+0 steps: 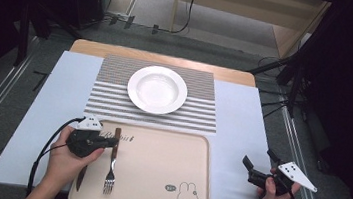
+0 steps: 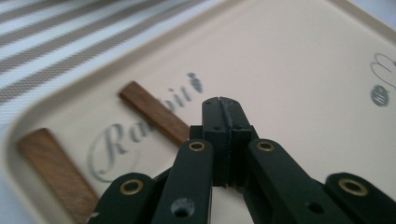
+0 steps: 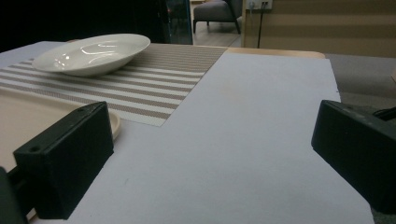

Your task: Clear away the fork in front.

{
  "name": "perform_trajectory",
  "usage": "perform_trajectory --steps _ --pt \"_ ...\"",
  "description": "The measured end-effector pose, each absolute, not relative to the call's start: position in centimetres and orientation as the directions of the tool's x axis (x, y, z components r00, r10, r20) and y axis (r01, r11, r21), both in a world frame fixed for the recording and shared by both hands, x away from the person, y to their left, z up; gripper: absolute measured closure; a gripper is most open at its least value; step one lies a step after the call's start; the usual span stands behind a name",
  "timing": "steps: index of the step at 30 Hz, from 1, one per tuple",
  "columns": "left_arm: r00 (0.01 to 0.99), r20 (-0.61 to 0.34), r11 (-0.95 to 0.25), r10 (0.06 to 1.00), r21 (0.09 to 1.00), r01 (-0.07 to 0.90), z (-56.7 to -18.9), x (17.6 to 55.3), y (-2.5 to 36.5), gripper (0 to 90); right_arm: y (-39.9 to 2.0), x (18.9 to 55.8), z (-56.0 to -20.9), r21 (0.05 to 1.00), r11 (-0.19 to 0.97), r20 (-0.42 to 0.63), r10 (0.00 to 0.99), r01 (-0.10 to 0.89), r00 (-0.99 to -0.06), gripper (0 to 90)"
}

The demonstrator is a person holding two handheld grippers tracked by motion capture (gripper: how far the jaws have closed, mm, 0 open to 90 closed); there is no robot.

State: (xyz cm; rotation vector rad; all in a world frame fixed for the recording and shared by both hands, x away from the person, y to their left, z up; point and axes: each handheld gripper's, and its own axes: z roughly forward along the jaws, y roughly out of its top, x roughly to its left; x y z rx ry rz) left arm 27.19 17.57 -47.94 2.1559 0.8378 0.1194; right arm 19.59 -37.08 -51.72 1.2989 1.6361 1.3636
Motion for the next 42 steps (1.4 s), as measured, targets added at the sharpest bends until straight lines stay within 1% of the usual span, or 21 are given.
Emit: perform_trajectory --steps 4,7,16,22,27,42 --pt "0.792 -0.18 -0.488 0.584 0.702 0.519 -48.6 26.2 16.2 88.5 -37.0 19.6 -51.7 0.958 -0.018 0.111 0.944 0.285 -0.311 0.0" --pt "0.807 -0.152 -0.533 0.57 0.68 0.504 -49.0 25.8 15.3 88.5 -36.9 19.6 -51.7 0.958 -0.017 0.11 0.945 0.287 -0.309 0.0" --pt "0.821 -0.133 -0.587 0.555 0.637 0.499 -49.7 25.4 15.4 88.5 -37.0 19.6 -51.7 0.958 -0.015 0.107 0.944 0.287 -0.311 0.0" --pt "0.819 -0.145 -0.589 0.555 0.628 0.509 -49.7 25.5 16.0 88.5 -37.0 19.6 -51.7 0.958 -0.014 0.107 0.945 0.287 -0.309 0.0" --pt "0.81 -0.194 -0.563 0.553 0.63 0.535 -49.9 26.1 17.0 88.5 -36.9 19.6 -51.7 0.957 -0.013 0.106 0.945 0.289 -0.309 0.0" --pt "0.8 -0.202 -0.557 0.565 0.621 0.551 -49.8 26.6 18.5 88.5 -37.1 19.6 -51.8 0.957 -0.029 0.122 0.944 0.29 -0.306 0.0"
